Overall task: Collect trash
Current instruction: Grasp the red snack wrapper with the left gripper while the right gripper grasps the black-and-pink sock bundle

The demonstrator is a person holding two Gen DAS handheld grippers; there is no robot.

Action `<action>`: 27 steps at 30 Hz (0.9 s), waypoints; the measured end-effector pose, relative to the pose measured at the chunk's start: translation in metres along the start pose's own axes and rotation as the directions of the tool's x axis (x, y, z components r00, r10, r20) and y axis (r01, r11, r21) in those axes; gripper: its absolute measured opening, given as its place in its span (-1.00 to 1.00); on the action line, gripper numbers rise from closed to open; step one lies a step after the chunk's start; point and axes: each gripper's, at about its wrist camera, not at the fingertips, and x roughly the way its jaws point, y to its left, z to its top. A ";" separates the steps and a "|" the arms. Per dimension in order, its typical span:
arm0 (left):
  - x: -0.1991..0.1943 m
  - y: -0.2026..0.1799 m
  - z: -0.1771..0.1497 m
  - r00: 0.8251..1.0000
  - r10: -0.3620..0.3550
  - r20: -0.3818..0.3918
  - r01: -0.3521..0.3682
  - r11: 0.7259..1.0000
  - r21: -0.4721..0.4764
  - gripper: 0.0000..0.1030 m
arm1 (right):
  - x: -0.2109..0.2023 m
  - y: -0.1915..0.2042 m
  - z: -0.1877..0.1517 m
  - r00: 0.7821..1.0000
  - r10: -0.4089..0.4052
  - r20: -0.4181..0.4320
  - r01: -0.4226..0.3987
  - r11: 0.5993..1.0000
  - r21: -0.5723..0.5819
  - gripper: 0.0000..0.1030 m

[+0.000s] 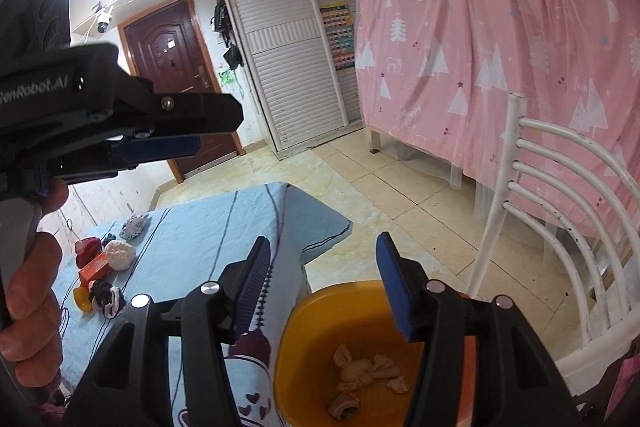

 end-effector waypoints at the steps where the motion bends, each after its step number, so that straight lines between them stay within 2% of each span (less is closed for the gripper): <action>1: -0.004 0.003 0.000 1.000 0.005 0.007 -0.005 1.000 -0.003 0.05 | 0.002 0.003 0.001 1.000 0.005 -0.002 -0.005 1.000 -0.004 0.00; 8: -0.030 0.033 0.001 0.998 0.043 0.044 -0.042 0.998 -0.041 0.05 | 0.015 0.041 0.003 0.999 0.041 -0.027 -0.042 0.997 -0.069 0.08; 12: -0.047 0.058 -0.001 0.994 0.092 0.065 -0.088 0.994 -0.072 0.05 | 0.022 0.066 0.006 0.997 0.067 -0.040 -0.071 0.992 -0.106 0.12; 19: -0.077 0.116 -0.011 0.978 0.192 0.085 -0.178 0.973 -0.148 0.05 | 0.038 0.116 0.010 0.988 0.142 -0.067 -0.152 0.974 -0.170 0.21; 24: -0.094 0.155 -0.023 0.965 0.248 0.081 -0.228 0.952 -0.204 0.05 | 0.057 0.153 0.007 0.976 0.186 -0.115 -0.207 0.956 -0.208 0.22; 27: -0.109 0.179 -0.031 0.952 0.293 0.088 -0.267 0.936 -0.228 0.05 | 0.066 0.175 0.004 0.967 0.218 -0.132 -0.244 0.943 -0.226 0.23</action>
